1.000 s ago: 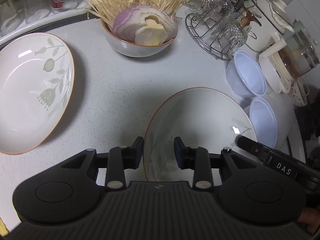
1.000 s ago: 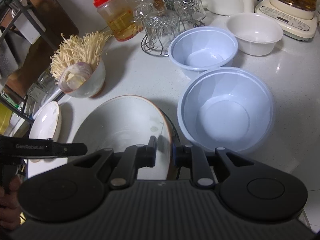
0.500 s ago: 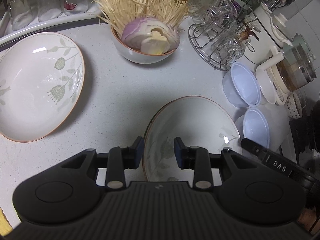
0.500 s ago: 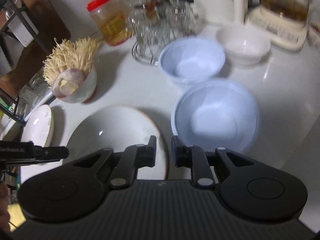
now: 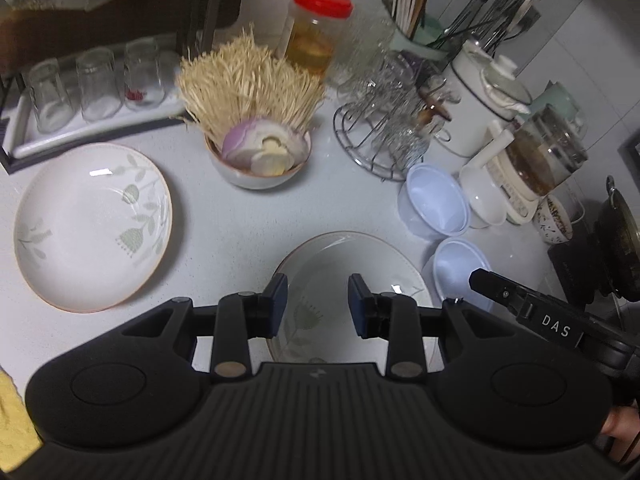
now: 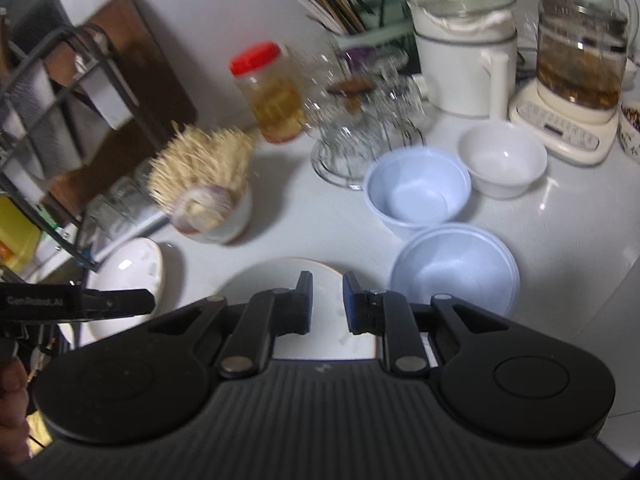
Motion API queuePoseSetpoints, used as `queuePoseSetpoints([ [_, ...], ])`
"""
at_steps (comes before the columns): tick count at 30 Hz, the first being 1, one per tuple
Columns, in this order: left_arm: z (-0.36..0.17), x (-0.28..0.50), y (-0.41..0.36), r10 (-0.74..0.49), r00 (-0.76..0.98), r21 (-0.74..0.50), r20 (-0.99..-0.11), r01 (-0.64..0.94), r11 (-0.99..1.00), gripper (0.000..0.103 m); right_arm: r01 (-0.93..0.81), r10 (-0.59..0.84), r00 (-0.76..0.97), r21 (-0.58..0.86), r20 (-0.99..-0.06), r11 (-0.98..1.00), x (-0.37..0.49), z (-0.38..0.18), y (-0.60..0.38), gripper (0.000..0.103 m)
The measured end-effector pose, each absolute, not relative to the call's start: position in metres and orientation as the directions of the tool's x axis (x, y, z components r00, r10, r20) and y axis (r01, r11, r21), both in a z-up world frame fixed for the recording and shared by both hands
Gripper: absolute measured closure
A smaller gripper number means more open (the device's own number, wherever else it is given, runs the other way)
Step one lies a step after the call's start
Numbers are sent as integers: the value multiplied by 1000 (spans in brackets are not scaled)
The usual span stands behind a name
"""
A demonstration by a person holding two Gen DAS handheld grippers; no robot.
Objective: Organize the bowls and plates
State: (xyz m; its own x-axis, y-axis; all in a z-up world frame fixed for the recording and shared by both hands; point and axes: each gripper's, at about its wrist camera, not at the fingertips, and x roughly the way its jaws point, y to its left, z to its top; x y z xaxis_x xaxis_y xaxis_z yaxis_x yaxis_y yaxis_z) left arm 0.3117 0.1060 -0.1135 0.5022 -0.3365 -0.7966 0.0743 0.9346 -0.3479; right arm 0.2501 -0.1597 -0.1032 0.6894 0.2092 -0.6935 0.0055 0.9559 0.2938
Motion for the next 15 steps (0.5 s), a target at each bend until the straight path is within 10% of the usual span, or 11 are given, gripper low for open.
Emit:
queuePoseSetpoints([
  [15, -61, 240, 140, -308, 602, -319, -736, 92, 943, 66, -87, 240, 771, 277, -590, 957, 200, -47, -127, 83],
])
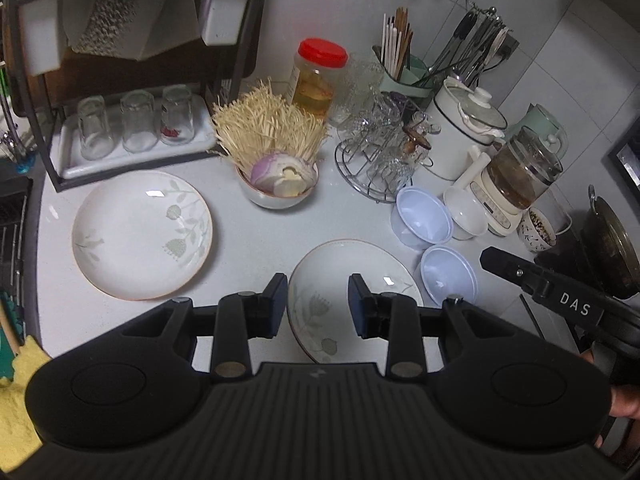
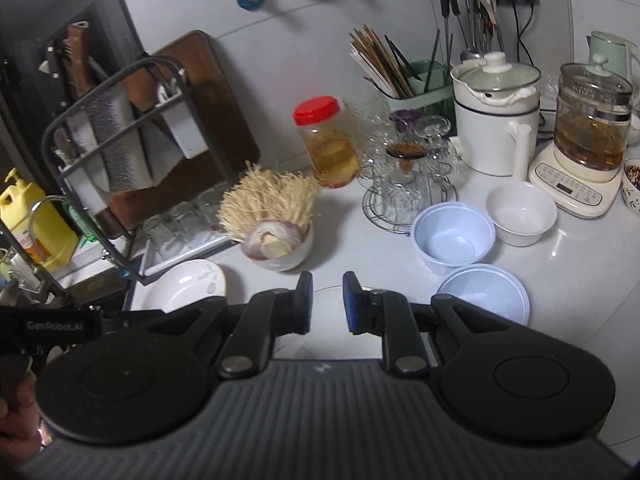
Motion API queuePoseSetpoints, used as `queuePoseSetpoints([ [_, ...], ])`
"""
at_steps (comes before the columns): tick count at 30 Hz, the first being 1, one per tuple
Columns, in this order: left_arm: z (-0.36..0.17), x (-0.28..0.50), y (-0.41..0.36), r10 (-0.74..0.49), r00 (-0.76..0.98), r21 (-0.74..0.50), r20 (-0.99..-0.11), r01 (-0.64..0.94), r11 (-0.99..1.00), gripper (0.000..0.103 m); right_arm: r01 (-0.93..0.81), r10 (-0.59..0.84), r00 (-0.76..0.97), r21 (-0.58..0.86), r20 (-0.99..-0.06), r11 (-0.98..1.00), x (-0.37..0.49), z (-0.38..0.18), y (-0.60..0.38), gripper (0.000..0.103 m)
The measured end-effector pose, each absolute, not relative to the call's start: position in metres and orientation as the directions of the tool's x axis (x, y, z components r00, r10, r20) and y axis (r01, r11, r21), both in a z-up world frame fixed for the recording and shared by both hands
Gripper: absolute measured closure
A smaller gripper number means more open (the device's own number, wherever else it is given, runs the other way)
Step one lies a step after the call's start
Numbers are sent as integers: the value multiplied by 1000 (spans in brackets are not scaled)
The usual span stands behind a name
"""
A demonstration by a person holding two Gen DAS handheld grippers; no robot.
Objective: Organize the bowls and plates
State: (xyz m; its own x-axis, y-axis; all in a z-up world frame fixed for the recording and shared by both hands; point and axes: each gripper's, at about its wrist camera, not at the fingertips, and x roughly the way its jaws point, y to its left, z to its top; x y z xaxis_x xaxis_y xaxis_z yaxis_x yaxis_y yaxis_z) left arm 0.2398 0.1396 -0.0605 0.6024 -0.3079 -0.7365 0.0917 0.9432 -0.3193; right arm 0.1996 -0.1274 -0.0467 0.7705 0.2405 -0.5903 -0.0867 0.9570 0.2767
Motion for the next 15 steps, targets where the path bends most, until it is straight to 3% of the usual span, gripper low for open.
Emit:
queuePoseSetpoints([
  [15, -39, 181, 170, -299, 640, -310, -708, 99, 946, 62, -130, 262, 788, 266, -556, 955, 141, -21, -86, 83],
])
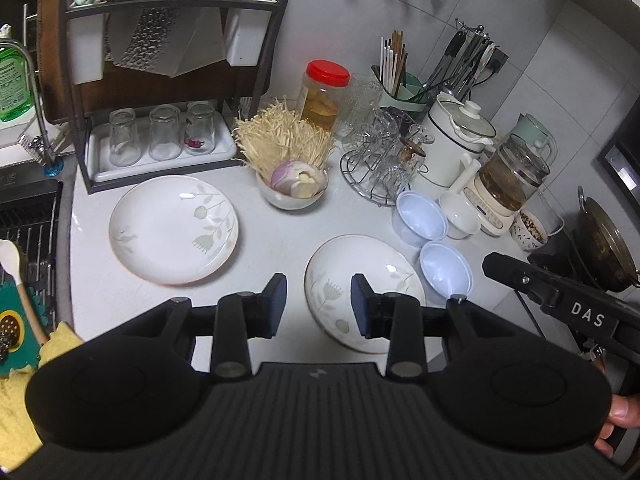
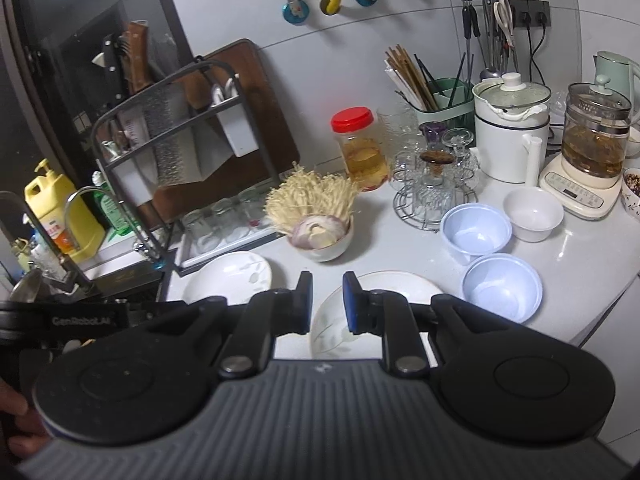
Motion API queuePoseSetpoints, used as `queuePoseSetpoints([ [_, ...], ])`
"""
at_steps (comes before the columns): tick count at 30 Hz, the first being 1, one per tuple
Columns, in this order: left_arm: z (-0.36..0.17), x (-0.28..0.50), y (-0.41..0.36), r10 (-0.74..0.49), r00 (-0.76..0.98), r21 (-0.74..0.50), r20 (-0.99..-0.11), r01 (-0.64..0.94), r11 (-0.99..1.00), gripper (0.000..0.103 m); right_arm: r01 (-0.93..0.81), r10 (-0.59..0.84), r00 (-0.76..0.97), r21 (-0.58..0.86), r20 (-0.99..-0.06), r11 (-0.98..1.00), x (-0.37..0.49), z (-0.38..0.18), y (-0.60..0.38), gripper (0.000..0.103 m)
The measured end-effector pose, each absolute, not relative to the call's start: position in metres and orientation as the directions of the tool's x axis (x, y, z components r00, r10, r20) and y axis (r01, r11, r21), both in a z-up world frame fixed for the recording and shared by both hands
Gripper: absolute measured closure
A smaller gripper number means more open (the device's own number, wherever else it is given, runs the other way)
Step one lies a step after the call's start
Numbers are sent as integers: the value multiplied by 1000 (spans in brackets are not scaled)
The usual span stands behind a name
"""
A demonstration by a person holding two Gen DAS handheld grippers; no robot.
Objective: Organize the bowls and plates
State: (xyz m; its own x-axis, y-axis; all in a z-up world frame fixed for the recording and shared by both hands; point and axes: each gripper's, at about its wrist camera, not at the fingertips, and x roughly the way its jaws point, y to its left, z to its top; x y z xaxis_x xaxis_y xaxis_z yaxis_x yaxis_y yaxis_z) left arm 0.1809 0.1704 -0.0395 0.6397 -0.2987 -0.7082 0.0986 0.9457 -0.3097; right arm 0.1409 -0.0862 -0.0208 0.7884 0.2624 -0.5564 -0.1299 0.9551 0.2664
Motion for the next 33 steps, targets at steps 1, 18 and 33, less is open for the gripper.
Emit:
queuePoseSetpoints([
  [1, -40, 178, 171, -290, 641, -304, -711, 92, 948, 62, -137, 264, 789, 261, -555, 956, 138, -21, -84, 83],
  [18, -47, 149, 127, -125, 676, -286, -727, -132, 949, 52, -358, 428, 713, 236, -556, 903, 146, -31, -119, 83],
  [33, -57, 128, 95, -1, 659, -266, -753, -303, 915, 48, -493, 538, 633, 246, -556, 834, 154, -41, -145, 83],
])
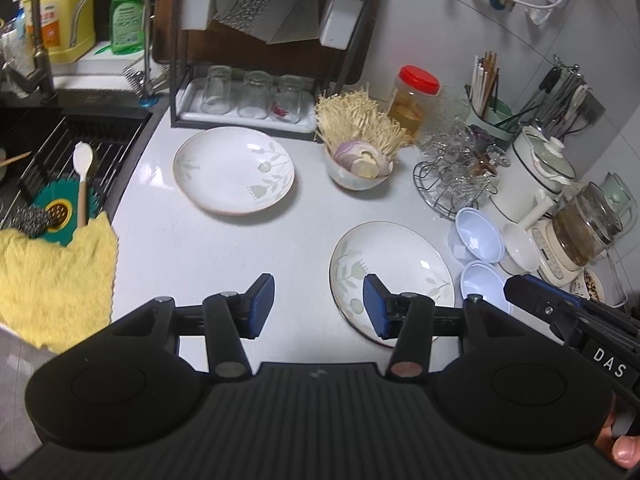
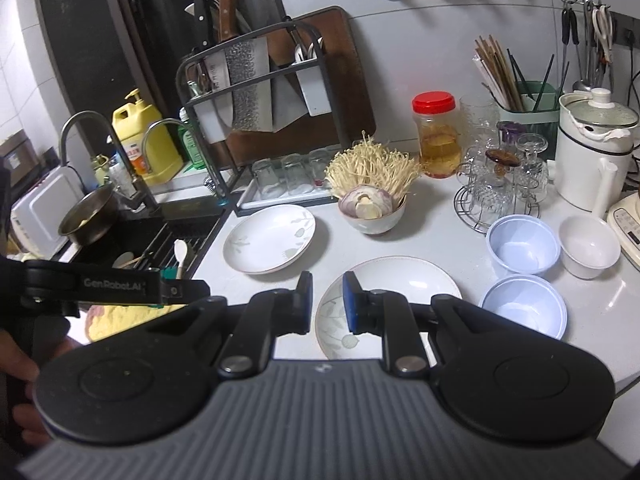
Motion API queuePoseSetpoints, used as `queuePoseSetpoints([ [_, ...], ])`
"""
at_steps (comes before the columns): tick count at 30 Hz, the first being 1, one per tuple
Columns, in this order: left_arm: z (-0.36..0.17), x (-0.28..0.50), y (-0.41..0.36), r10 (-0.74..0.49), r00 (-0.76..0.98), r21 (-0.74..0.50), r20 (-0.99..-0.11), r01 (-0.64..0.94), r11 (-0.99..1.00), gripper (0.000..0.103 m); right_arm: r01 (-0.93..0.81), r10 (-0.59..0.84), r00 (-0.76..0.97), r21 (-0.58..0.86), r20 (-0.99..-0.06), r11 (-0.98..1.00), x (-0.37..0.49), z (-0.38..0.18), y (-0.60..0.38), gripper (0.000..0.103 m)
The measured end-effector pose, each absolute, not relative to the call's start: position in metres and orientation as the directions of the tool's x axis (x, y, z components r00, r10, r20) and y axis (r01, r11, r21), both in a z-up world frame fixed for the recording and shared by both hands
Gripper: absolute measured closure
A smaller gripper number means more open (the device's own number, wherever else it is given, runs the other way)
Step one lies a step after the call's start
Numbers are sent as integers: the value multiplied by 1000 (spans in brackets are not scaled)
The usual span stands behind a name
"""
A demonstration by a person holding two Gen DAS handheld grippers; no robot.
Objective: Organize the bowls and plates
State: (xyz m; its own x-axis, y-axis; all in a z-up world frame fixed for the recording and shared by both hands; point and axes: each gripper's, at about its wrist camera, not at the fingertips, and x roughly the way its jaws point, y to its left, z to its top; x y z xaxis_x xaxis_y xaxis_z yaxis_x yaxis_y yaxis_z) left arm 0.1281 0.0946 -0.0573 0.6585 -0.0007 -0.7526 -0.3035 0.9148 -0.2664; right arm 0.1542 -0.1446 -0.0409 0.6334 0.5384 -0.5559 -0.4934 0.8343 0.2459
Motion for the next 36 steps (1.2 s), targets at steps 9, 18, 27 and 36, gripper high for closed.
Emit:
queuePoseSetpoints([
  [9, -62, 120, 92, 67, 650, -235, -757, -366, 901, 47, -530, 554, 623, 222, -553, 818, 153, -47, -147, 83],
  [18, -67, 126, 103, 81, 642, -224, -763, -379, 898, 41, -530, 553, 613, 225, -564, 818, 159, -54, -141, 83],
  [27, -75, 152, 125, 55, 632, -226, -773, -356, 907, 40, -496, 544, 626, 253, -559, 831, 175, -59, -130, 39],
  [36, -80, 179, 164, 13, 633, -240, -774, -312, 919, 31, -481, 550, 615, 283, -565, 830, 196, -63, -97, 29],
])
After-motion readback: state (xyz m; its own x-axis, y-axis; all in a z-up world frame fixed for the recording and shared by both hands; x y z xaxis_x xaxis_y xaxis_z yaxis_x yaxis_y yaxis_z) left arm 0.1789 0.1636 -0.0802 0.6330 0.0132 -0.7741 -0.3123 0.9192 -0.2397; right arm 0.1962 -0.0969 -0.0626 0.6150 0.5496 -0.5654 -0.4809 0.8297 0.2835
